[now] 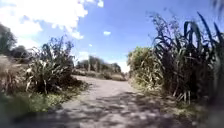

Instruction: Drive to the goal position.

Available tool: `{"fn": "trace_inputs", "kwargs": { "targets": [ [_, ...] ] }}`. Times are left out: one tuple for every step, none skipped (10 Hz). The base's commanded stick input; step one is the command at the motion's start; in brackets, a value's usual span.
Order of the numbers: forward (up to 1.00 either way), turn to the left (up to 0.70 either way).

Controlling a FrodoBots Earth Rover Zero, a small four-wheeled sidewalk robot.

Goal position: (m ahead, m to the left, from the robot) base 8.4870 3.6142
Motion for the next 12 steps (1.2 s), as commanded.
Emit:
{"fn": "trace_inputs", "kwargs": {
  "targets": [
    [0.85,0.0],
    [0.85,0.0],
    [0.85,0.0],
    [0.85,0.0],
    [0.85,0.0],
    [0.85,0.0],
    [0.85,0.0],
    [0.85,0.0],
    [0.85,0.0],
    [0.85,0.0],
    [0.85,0.0],
    [0.85,0.0]
  ]
}}
